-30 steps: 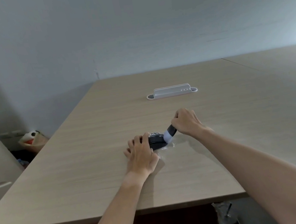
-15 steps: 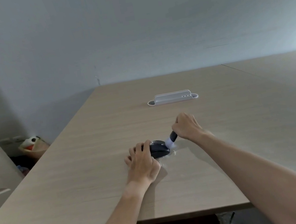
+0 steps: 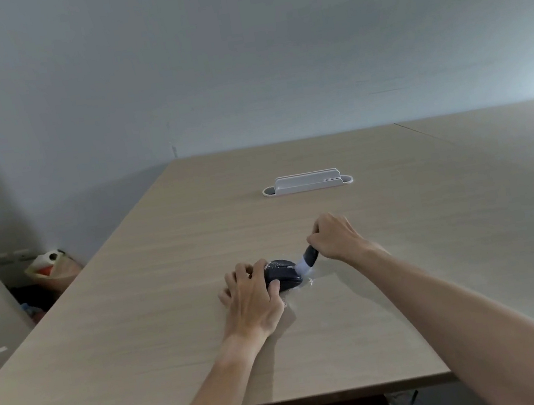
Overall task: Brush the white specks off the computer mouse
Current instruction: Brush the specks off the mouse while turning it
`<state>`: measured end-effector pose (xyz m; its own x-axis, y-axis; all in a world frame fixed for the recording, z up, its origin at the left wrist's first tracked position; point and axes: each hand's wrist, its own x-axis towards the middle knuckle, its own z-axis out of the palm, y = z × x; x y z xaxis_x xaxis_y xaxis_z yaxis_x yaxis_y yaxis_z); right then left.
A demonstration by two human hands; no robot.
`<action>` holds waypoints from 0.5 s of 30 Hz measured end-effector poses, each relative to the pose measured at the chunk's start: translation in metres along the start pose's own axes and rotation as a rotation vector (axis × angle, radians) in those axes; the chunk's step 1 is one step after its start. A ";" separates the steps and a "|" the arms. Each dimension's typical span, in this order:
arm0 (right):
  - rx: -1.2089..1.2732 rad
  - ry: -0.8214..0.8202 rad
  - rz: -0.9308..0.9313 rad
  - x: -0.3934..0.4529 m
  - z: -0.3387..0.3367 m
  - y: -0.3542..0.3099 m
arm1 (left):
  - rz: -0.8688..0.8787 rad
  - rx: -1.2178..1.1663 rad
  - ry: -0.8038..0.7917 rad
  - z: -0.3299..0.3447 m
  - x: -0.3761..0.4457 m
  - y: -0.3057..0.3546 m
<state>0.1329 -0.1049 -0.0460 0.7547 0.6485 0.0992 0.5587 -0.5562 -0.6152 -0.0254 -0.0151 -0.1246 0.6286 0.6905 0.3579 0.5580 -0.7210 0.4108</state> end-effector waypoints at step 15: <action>0.017 0.036 -0.064 -0.006 -0.002 -0.006 | 0.002 0.014 -0.002 0.000 0.000 0.000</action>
<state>0.1256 -0.1063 -0.0419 0.7301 0.6627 0.1667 0.6002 -0.5052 -0.6202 -0.0249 -0.0149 -0.1247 0.6309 0.6886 0.3574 0.5641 -0.7234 0.3981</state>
